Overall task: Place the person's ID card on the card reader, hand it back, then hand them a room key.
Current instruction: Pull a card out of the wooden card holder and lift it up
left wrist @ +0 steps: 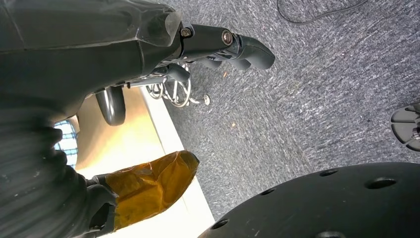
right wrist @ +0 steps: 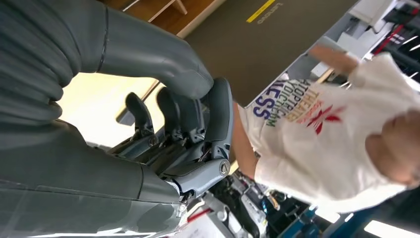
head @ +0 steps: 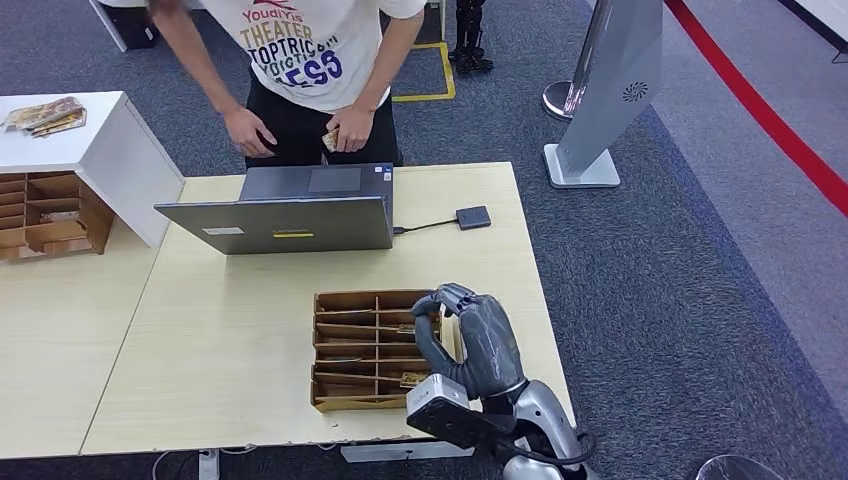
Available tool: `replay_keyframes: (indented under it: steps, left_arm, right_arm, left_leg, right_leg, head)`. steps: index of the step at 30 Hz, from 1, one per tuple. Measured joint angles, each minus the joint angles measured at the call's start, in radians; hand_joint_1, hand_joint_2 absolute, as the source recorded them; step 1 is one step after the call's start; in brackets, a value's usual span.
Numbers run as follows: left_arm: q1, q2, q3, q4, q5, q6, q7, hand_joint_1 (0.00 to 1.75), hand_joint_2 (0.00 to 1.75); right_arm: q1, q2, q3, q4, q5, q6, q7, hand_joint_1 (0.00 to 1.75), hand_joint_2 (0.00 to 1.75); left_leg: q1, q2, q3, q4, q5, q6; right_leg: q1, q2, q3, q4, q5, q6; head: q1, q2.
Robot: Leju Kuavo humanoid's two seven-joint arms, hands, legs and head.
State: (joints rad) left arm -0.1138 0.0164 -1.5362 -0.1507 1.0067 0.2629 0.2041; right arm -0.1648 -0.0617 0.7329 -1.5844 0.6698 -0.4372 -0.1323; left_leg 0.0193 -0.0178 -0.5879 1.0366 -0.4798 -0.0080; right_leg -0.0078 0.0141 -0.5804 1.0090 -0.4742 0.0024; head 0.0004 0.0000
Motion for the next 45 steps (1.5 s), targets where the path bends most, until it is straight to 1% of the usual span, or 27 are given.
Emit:
replay_keyframes:
  steps: [3, 7, 8, 9, 11, 12, 13, 15, 18, 22, 29, 33, 36, 39, 40, 45]
  left_arm:
    - [0.0, 0.0, 0.0, 0.0, 0.0, 0.0, 0.0, 0.0, 1.75]
    - [0.0, 0.0, 0.0, 0.0, 0.0, 0.0, 0.0, 0.0, 1.75]
    - [0.0, 0.0, 0.0, 0.0, -0.001, -0.001, 0.0, 0.0, 1.75]
    - [0.0, 0.0, 0.0, 0.0, -0.001, -0.001, 0.0, 0.0, 1.75]
    - [0.0, 0.0, 0.0, 0.0, -0.002, -0.002, 0.0, 0.0, 1.75]
    - [0.0, 0.0, 0.0, 0.0, -0.003, -0.002, 0.0, 0.0, 1.75]
    - [0.0, 0.0, 0.0, 0.0, -0.004, -0.002, 0.0, 0.0, 1.75]
    - [0.0, 0.0, 0.0, 0.0, -0.005, -0.002, 0.0, 0.0, 1.75]
    - [0.0, 0.0, 0.0, 0.0, -0.006, -0.003, 0.0, 0.0, 1.75]
    - [0.0, 0.0, 0.0, 0.0, -0.006, -0.003, 0.0, 0.0, 1.75]
    - [-0.001, 0.0, 0.0, 0.0, -0.006, -0.003, 0.0, 0.0, 1.75]
    - [-0.001, 0.0, 0.0, 0.0, -0.006, -0.003, 0.0, 0.0, 1.75]
    - [-0.001, 0.0, 0.0, 0.0, -0.005, -0.003, 0.0, 0.0, 1.75]
    - [-0.001, 0.0, 0.0, 0.0, -0.005, -0.003, 0.0, 0.0, 1.75]
    - [-0.001, 0.0, 0.0, 0.0, -0.005, -0.003, 0.0, 0.0, 1.75]
    - [-0.001, 0.0, 0.0, 0.0, -0.008, -0.003, 0.0, 0.0, 1.75]
  right_arm:
    - [-0.005, 0.0, 0.005, 0.011, 0.034, -0.016, 0.011, 1.31, 1.75]
    - [-0.01, 0.0, 0.01, 0.024, 0.059, -0.024, 0.02, 1.34, 1.75]
    - [-0.012, 0.0, 0.011, 0.029, 0.075, -0.029, 0.026, 1.3, 1.75]
    - [-0.015, 0.0, 0.012, 0.034, 0.095, -0.037, 0.033, 1.22, 1.75]
    - [-0.021, 0.0, 0.013, 0.044, 0.134, -0.051, 0.045, 0.95, 1.75]
    - [-0.024, 0.0, 0.014, 0.05, 0.149, -0.055, 0.05, 0.78, 1.75]
    - [-0.027, 0.0, 0.015, 0.055, 0.159, -0.056, 0.054, 0.66, 1.75]
    - [-0.031, 0.0, 0.018, 0.068, 0.174, -0.056, 0.062, 0.54, 1.75]
    - [-0.037, 0.0, 0.02, 0.088, 0.189, -0.055, 0.069, 0.52, 1.75]
    - [-0.041, 0.0, 0.025, 0.107, 0.196, -0.054, 0.07, 0.58, 1.75]
    - [-0.044, 0.0, 0.038, 0.128, 0.204, -0.052, 0.076, 0.62, 1.75]
    - [-0.045, 0.0, 0.046, 0.135, 0.207, -0.049, 0.078, 0.79, 1.75]
    - [-0.046, 0.0, 0.056, 0.136, 0.207, -0.042, 0.078, 0.85, 1.75]
    - [-0.047, 0.0, 0.066, 0.137, 0.207, -0.033, 0.078, 1.0, 1.75]
    - [-0.049, 0.0, 0.07, 0.138, 0.207, -0.03, 0.078, 1.03, 1.75]
    - [-0.056, 0.001, 0.087, 0.153, 0.204, -0.018, 0.078, 0.85, 1.75]
  left_leg:
    - [0.0, 0.0, 0.0, 0.0, 0.0, 0.0]
    - [0.0, 0.0, 0.0, 0.0, 0.0, 0.0]
    - [0.0, 0.0, 0.0, 0.0, 0.0, 0.0]
    - [0.0, 0.0, 0.0, 0.0, 0.0, 0.0]
    - [0.0, 0.0, 0.0, 0.0, 0.0, 0.0]
    - [0.0, 0.0, 0.0, 0.0, 0.0, 0.0]
    - [0.0, 0.0, 0.0, 0.0, 0.0, 0.0]
    - [0.0, 0.0, 0.0, 0.0, 0.0, 0.0]
    - [0.0, 0.0, 0.0, 0.0, 0.0, 0.0]
    - [0.0, 0.0, 0.0, 0.0, 0.0, 0.0]
    - [0.0, 0.0, 0.0, 0.0, 0.0, 0.0]
    - [0.0, 0.0, 0.0, 0.0, 0.0, 0.0]
    - [0.0, 0.0, 0.0, 0.0, 0.0, 0.0]
    - [0.0, 0.0, 0.0, 0.0, 0.0, 0.0]
    - [0.0, 0.0, 0.0, 0.0, 0.0, 0.0]
    - [0.0, 0.0, 0.0, 0.0, 0.0, 0.0]
  right_leg:
    - [0.0, 0.0, 0.0, 0.0, 0.0, 0.0]
    - [0.0, 0.0, 0.0, 0.0, 0.0, 0.0]
    - [0.0, 0.0, 0.0, 0.0, 0.0, 0.0]
    - [0.0, 0.0, 0.0, 0.0, 0.0, 0.0]
    - [0.0, 0.0, 0.0, 0.0, 0.0, 0.0]
    - [0.0, 0.0, 0.0, 0.0, 0.0, 0.0]
    - [0.0, 0.0, 0.0, 0.0, 0.0, 0.0]
    - [0.0, 0.0, 0.0, 0.0, 0.0, 0.0]
    - [0.0, 0.0, 0.0, 0.0, 0.0, 0.0]
    - [0.0, 0.0, 0.0, 0.0, 0.0, 0.0]
    - [0.0, 0.0, 0.0, 0.0, 0.0, 0.0]
    - [0.0, 0.0, 0.0, 0.0, 0.0, 0.0]
    - [0.0, 0.0, 0.0, 0.0, 0.0, 0.0]
    - [0.0, 0.0, 0.0, 0.0, 0.0, 0.0]
    - [0.0, 0.0, 0.0, 0.0, 0.0, 0.0]
    - [0.0, 0.0, 0.0, 0.0, 0.0, 0.0]
  head:
    - [0.0, 0.0]
    - [0.0, 0.0]
    - [0.0, 0.0]
    - [0.0, 0.0]
    - [0.0, 0.0]
    - [0.0, 0.0]
    - [0.0, 0.0]
    - [0.0, 0.0]
    - [0.0, 0.0]
    - [0.0, 0.0]
    - [0.0, 0.0]
    - [0.0, 0.0]
    - [0.0, 0.0]
    - [0.0, 0.0]
    - [0.0, 0.0]
    - [0.0, 0.0]
